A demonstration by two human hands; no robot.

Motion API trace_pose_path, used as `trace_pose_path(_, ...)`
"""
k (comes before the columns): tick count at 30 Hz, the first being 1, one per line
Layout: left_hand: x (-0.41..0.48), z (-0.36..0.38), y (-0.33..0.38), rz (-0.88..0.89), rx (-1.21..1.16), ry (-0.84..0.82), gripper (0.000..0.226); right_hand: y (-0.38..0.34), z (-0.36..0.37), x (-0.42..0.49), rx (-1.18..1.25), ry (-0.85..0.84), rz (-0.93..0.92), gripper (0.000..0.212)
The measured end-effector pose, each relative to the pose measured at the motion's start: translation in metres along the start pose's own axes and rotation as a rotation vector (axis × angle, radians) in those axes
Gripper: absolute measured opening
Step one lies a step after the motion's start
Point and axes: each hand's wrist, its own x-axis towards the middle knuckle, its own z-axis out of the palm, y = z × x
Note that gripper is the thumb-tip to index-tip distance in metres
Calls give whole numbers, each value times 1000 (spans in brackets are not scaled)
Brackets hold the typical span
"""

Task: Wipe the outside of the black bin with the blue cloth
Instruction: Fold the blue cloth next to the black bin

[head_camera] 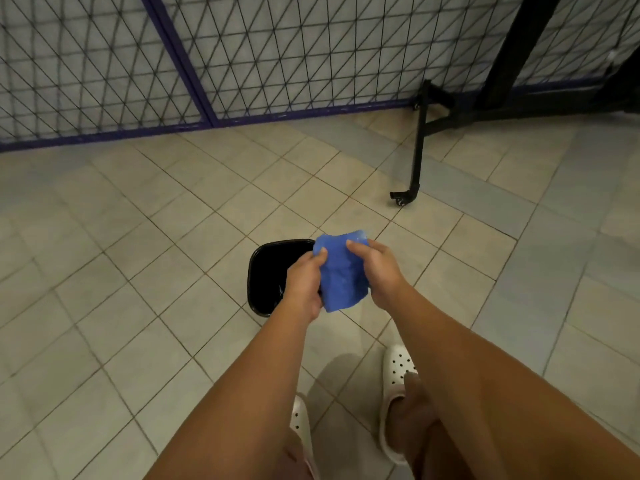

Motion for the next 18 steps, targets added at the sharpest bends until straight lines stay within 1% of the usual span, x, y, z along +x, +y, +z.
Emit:
trace_pose_path(4,-2,-3,-2,62,-38,22,24,-3,-7,2,-122,-17,-37,18)
trace_pose_path(7,4,-8,-6,86,-102,10,30,3,-9,9,-135,-38,-67,19)
trace_pose_path(9,11,-11,-10,119,-86,-26,21,11,-11,12,-90,-61,-68,19)
trace_pose_path(12,18,-15,-14,191,18,-20,9,25,-15,19,-39,-141,-73,25)
trace_pose_path(14,26,-18,-15,240,72,-17,12,29,-17,26,-35,-164,-86,25)
trace_pose_path(16,35,-22,-15,250,86,-25,17,29,-19,33,-52,-178,-87,28)
trace_pose_path(18,42,-24,-17,252,106,-38,27,30,-21,41,-75,-194,-78,32)
